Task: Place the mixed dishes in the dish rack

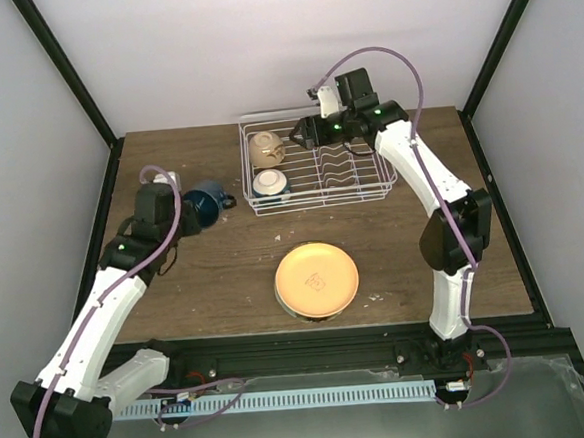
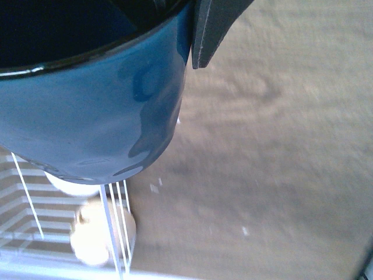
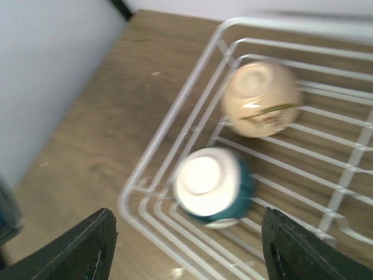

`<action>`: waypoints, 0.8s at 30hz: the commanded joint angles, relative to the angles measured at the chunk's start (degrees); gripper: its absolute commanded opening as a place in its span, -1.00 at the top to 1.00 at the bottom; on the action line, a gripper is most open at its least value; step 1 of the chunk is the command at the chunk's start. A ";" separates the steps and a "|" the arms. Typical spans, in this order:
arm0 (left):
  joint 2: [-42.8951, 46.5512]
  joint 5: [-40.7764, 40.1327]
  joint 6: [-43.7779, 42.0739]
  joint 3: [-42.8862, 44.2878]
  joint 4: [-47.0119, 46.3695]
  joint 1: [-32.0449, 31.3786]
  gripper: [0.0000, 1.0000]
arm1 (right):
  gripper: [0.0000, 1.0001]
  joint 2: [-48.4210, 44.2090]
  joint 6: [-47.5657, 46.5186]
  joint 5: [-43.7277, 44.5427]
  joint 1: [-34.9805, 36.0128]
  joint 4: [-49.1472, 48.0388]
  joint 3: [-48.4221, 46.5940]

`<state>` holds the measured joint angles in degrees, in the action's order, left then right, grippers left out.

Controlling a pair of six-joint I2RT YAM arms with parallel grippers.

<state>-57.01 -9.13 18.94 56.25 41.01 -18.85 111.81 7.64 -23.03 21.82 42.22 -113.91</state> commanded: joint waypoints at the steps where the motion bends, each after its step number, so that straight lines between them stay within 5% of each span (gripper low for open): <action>1: -0.04 -10.38 -7.40 -2.22 -23.39 -0.13 1.00 | -0.35 -0.92 4.74 -19.89 -0.55 1.59 1.84; 9: -2.16 -9.67 -15.51 -7.77 -46.68 -1.02 1.00 | -0.40 -1.34 7.66 -35.73 -0.54 -1.80 8.75; 17: -3.02 -9.34 -18.78 -8.38 -51.41 -5.80 1.00 | -0.33 0.22 22.00 -53.94 -0.34 -21.81 17.10; 24: -3.06 -9.61 -18.52 -9.76 -50.79 -8.05 1.00 | -0.25 2.85 27.59 -58.16 0.11 -28.99 17.12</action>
<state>-60.86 -18.37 0.30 46.96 -3.60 -26.22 113.30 29.43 -75.00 21.82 21.28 -96.57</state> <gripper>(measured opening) 0.058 0.630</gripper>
